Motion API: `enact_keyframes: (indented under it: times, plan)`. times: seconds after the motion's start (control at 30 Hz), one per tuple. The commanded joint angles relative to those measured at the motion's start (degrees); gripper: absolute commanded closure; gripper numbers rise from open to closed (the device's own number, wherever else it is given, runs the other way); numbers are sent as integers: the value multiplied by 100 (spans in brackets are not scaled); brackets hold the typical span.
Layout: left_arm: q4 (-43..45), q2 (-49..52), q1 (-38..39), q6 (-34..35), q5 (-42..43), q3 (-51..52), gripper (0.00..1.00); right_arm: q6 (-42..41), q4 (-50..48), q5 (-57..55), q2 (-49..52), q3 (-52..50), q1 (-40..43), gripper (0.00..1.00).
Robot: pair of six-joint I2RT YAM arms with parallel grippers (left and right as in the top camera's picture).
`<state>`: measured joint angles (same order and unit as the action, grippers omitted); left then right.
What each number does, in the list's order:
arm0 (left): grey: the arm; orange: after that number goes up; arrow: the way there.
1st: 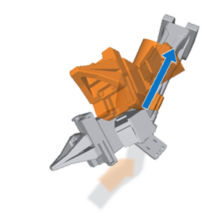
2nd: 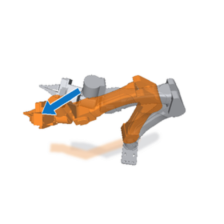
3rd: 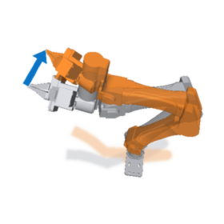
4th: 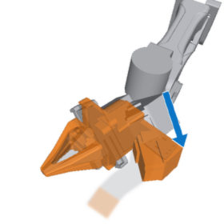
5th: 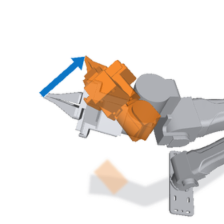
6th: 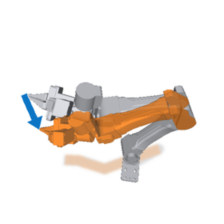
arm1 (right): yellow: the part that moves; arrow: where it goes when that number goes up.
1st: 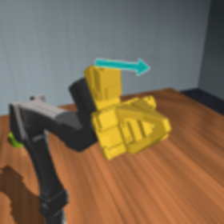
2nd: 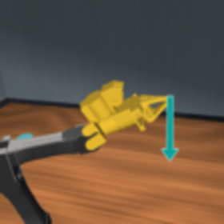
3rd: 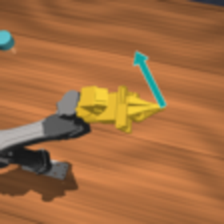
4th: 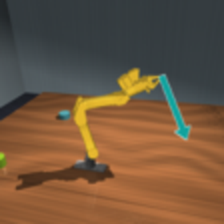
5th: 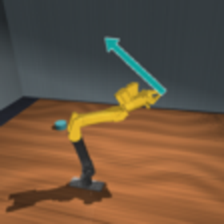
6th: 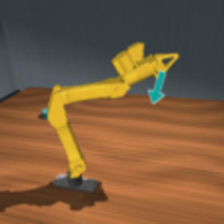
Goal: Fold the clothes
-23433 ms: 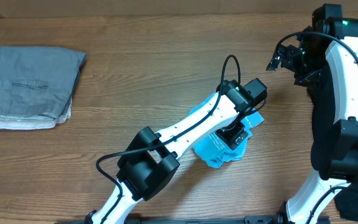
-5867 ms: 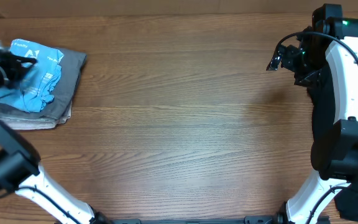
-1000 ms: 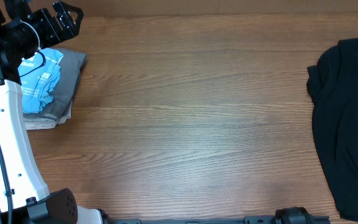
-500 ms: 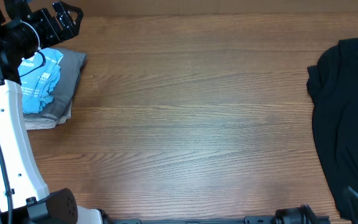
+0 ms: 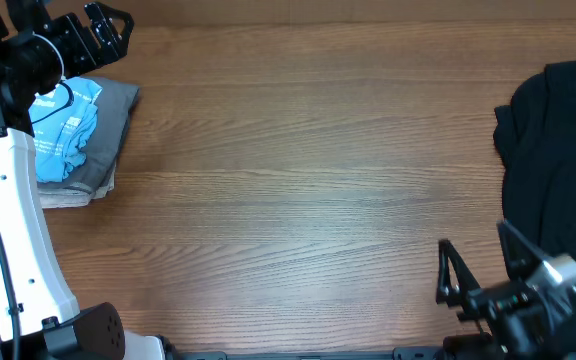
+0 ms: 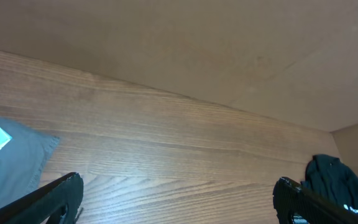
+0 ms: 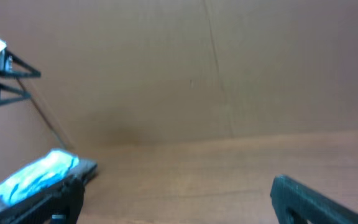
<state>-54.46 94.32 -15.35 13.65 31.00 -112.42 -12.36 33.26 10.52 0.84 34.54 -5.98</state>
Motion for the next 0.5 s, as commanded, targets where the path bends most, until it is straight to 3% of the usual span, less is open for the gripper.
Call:
enact_keyframes:
  times: [0.0, 0.3, 0.47]
  plan:
    - [28, 57, 11, 70, -11, 9, 0, -125, -627, 22, -59, -739, 31, 0]
    - [28, 57, 11, 68, -11, 9, 0, -140, -3456, 63, -63, -2664, 31, 0]
    - [28, 57, 11, 70, -11, 9, 0, -136, -4234, -72, -63, -3134, 31, 0]
